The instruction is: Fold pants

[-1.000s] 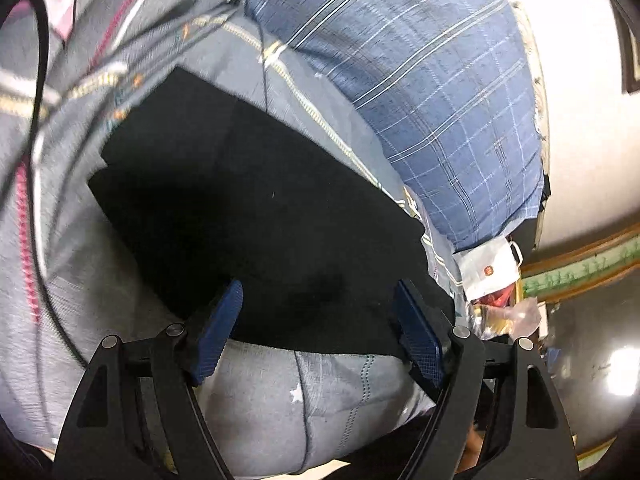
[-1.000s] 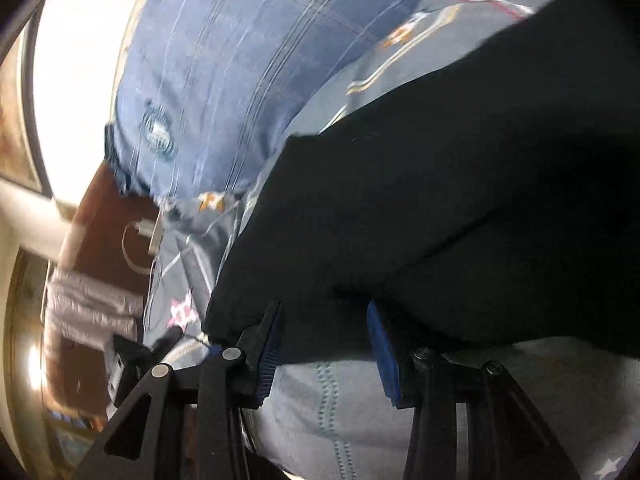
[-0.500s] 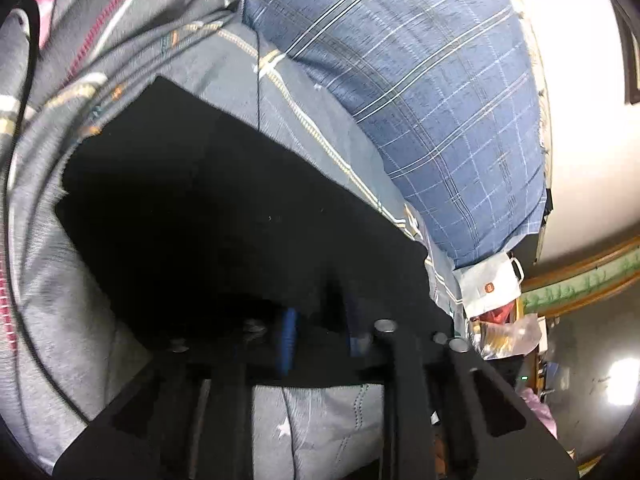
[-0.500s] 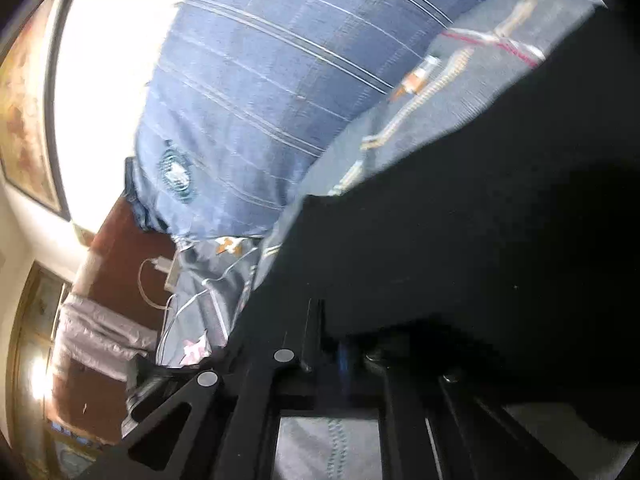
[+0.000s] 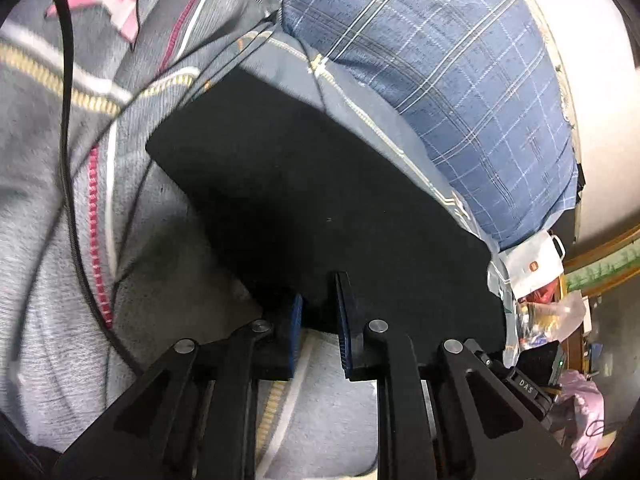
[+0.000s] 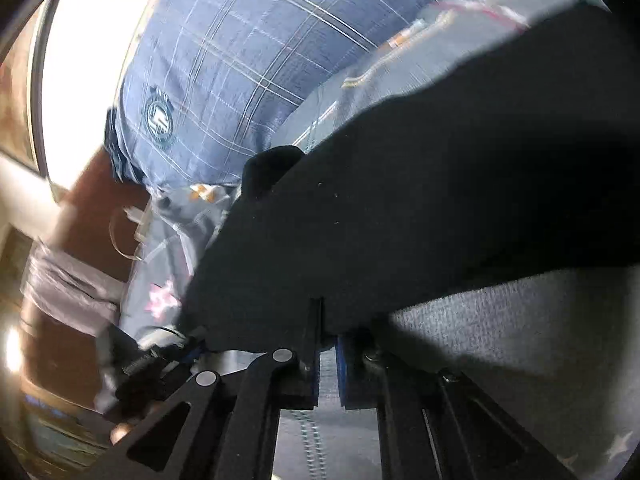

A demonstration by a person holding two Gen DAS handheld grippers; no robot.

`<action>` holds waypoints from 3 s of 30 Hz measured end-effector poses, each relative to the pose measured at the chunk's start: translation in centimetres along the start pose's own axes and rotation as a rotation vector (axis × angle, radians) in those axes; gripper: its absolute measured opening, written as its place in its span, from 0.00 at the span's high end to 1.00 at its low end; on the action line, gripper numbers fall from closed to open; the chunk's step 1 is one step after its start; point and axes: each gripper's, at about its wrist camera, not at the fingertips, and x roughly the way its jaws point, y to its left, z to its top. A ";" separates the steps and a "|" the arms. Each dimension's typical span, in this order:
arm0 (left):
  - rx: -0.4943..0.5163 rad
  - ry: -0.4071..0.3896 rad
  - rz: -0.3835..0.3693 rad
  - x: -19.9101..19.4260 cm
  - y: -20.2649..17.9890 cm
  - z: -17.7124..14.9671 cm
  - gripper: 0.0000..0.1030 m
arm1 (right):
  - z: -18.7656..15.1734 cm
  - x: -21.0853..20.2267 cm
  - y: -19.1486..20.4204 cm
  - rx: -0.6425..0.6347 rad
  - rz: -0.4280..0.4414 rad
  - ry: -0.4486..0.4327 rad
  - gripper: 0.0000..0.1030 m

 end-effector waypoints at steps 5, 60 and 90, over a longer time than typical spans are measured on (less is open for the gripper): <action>0.090 -0.038 0.071 -3.0 -1.8 -0.3 0.77 | 0.6 -4.6 0.2 -0.072 -0.094 -0.052 0.82; 0.370 0.106 0.019 4.6 -13.1 -1.0 0.50 | 4.8 -22.6 -7.5 0.038 -0.246 -0.543 0.96; 0.354 0.039 0.117 3.2 -10.3 -0.5 0.50 | 3.4 -17.3 -9.1 0.113 -0.263 -0.396 0.92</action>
